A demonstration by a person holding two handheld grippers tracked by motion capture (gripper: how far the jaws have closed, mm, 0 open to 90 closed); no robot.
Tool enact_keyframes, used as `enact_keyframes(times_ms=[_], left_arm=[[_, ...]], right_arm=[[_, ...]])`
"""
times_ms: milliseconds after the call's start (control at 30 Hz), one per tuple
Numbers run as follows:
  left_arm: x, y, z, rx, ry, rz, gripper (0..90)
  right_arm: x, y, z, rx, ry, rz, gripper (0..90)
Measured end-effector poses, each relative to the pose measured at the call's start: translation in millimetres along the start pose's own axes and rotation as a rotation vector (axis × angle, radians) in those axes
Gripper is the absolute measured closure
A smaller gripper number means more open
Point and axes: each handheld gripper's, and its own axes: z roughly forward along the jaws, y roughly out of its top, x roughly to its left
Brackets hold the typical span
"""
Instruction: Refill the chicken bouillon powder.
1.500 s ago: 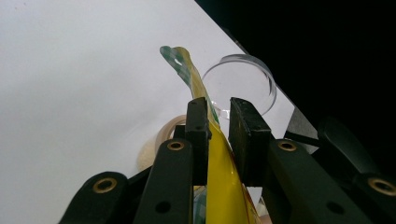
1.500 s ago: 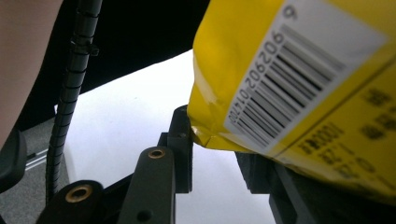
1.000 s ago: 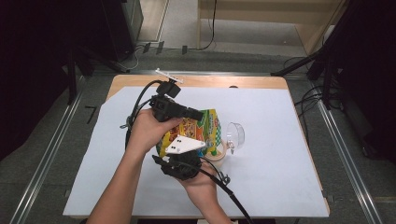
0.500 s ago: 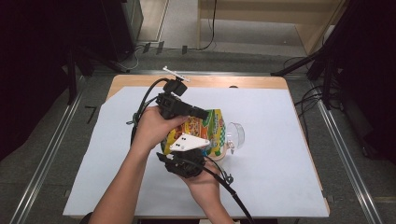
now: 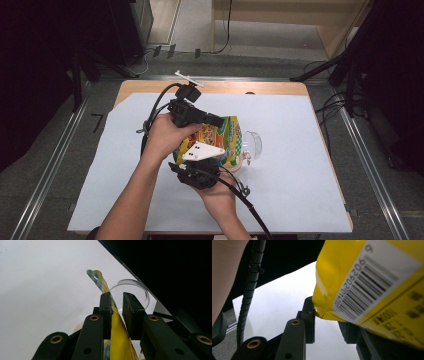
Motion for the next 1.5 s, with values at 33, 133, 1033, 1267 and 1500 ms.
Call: enact_keyframes(times_ms=[33,133,1033,1267,1500], left_arm=[[0.2,0.0,0.0,-0.001,0.000,-0.002,78.0],[-0.1,-0.1,-0.2,0.003,0.005,0.003,77.9],[0.5,-5.0,-5.5,0.009,0.033,-0.009,77.7],[2.1,-8.7,-10.8,0.001,0.037,-0.020,76.8],[1.2,-12.3,-13.8,0.008,0.041,-0.030,77.5]], right_arm=[[0.3,0.2,0.1,0.000,0.002,0.002,70.1],[0.1,0.5,0.8,0.001,0.002,0.001,70.0],[3.4,2.0,5.2,0.014,0.027,-0.002,70.0],[7.8,3.9,6.2,0.009,0.044,-0.011,70.0],[13.3,3.5,7.0,0.004,0.059,-0.013,69.9]])
